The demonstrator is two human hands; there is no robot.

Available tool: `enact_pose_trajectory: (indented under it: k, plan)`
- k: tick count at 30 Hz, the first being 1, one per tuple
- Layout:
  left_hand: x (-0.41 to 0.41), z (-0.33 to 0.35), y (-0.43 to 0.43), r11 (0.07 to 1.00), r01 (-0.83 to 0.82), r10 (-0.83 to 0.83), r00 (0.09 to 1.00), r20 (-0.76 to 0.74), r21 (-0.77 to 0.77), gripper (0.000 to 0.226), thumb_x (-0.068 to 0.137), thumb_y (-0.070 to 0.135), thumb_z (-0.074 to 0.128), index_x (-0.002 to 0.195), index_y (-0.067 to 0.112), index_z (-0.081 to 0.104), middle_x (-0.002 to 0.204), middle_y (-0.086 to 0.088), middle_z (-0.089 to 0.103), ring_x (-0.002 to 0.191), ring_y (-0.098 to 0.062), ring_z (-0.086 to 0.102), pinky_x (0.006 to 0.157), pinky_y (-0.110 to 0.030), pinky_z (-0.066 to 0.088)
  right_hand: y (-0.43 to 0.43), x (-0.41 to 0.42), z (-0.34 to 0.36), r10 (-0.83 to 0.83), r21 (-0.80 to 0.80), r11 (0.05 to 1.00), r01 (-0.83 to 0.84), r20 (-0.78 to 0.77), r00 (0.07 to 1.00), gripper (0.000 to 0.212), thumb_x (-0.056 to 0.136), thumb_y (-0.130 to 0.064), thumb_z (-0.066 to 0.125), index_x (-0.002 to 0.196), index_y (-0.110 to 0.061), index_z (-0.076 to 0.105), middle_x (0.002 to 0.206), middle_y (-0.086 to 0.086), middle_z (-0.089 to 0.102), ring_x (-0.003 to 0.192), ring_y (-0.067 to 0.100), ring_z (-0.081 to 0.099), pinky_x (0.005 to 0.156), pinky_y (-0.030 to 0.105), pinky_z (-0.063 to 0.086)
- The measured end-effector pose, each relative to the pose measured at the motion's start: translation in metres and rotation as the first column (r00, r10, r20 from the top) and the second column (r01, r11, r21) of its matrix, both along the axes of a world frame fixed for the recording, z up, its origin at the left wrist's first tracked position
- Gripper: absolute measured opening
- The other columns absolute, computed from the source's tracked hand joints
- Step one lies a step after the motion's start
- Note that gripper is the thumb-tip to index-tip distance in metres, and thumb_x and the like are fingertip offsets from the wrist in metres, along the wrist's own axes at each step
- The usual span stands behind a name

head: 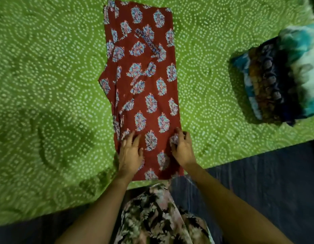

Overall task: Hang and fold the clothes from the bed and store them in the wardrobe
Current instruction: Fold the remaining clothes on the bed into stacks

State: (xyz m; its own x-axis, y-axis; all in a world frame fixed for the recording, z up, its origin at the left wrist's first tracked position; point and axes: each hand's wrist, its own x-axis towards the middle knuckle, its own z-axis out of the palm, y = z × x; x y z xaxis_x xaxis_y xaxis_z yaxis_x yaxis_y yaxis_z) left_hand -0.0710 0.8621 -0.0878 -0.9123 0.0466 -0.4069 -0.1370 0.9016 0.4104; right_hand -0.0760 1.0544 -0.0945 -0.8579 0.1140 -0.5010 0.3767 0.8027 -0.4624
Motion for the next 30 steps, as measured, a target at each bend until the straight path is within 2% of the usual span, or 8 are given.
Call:
enact_pose_trajectory:
  k: [4,8,11,15,20,23,27,30]
  plan:
    - [0.033,0.007,-0.004,0.916,-0.399,0.393,0.914,-0.100,-0.039,0.062,0.071,0.014,0.075,0.127,0.003,0.048,0.127,-0.022,0.045,0.115,-0.038,0.043,0.098,-0.044,0.036,0.009,0.029,0.001,-0.389,-0.235,0.880,0.413,0.141,0.910,0.059,0.076,-0.009,0.076,0.125,0.001,0.043,0.122,0.020,0.054,0.114,0.029,0.053,0.097,0.032,0.040]
    - [0.045,0.003,-0.010,0.539,-0.823,0.798,0.567,0.204,0.177,0.064,0.070,0.017,0.080,0.122,0.000,0.046,0.110,-0.022,0.062,0.103,-0.036,0.059,0.088,-0.040,0.047,0.010,0.041,0.003,-0.483,-0.389,0.692,0.608,0.376,0.791,0.039,0.080,-0.006,0.072,0.115,0.003,0.059,0.115,0.016,0.065,0.095,0.022,0.062,0.087,0.031,0.052]
    - [0.046,-0.003,-0.015,0.583,-0.797,0.747,0.602,0.283,0.156,0.042,0.071,0.022,0.080,0.103,0.003,0.062,0.098,-0.009,0.068,0.091,-0.026,0.064,0.083,-0.039,0.052,0.011,0.043,0.007,-0.497,-0.469,0.552,0.689,0.479,0.724,0.032,0.084,-0.006,0.067,0.115,0.001,0.062,0.112,0.013,0.066,0.092,0.021,0.063,0.071,0.020,0.055]
    - [0.051,-0.006,-0.020,0.589,-0.789,0.670,0.597,0.441,0.174,0.033,0.073,0.021,0.078,0.100,0.003,0.069,0.099,-0.013,0.071,0.088,-0.028,0.067,0.084,-0.042,0.054,0.016,0.048,0.002,-0.512,-0.485,0.429,0.762,0.565,0.647,0.027,0.086,-0.007,0.065,0.112,-0.001,0.063,0.109,0.012,0.067,0.090,0.021,0.065,0.082,0.031,0.054]
    - [0.060,0.009,-0.026,0.332,-0.878,0.617,0.479,0.624,0.345,0.035,0.084,0.007,0.066,0.118,0.003,0.060,0.109,-0.009,0.064,0.094,-0.023,0.061,0.066,-0.030,0.056,0.021,0.055,-0.001,-0.477,-0.499,0.460,0.734,0.559,0.679,0.015,0.084,0.004,0.063,0.095,-0.005,0.064,0.104,0.014,0.067,0.078,0.017,0.067,0.085,0.039,0.055]
    - [0.071,0.011,-0.026,0.311,-0.898,0.599,0.439,0.670,0.310,0.035,0.086,0.004,0.062,0.119,-0.006,0.056,0.116,-0.020,0.061,0.092,-0.028,0.060,0.047,-0.023,0.055,0.020,0.059,0.002,-0.512,-0.430,0.539,0.724,0.516,0.687,0.012,0.083,0.006,0.063,0.093,0.000,0.064,0.102,0.013,0.065,0.066,0.010,0.066,0.071,0.026,0.057]
    - [0.069,0.017,-0.031,0.318,-0.909,0.585,0.411,0.699,0.268,0.038,0.082,0.007,0.068,0.116,-0.005,0.058,0.117,-0.020,0.062,0.096,-0.025,0.060,0.057,-0.027,0.057,0.025,0.056,0.013,-0.486,-0.407,0.566,0.716,0.537,0.690,0.017,0.078,0.006,0.069,0.093,0.002,0.065,0.110,0.022,0.065,0.073,0.019,0.066,0.078,0.036,0.057]
    - [0.058,0.030,-0.043,0.279,-0.927,0.500,0.362,0.787,0.250,0.045,0.078,0.014,0.071,0.120,0.005,0.056,0.113,-0.009,0.064,0.099,-0.023,0.061,0.079,-0.034,0.053,0.034,0.038,0.035,-0.493,-0.425,0.485,0.764,0.589,0.640,0.025,0.073,0.007,0.072,0.089,-0.005,0.058,0.097,0.016,0.069,0.065,0.016,0.069,0.060,0.031,0.058]
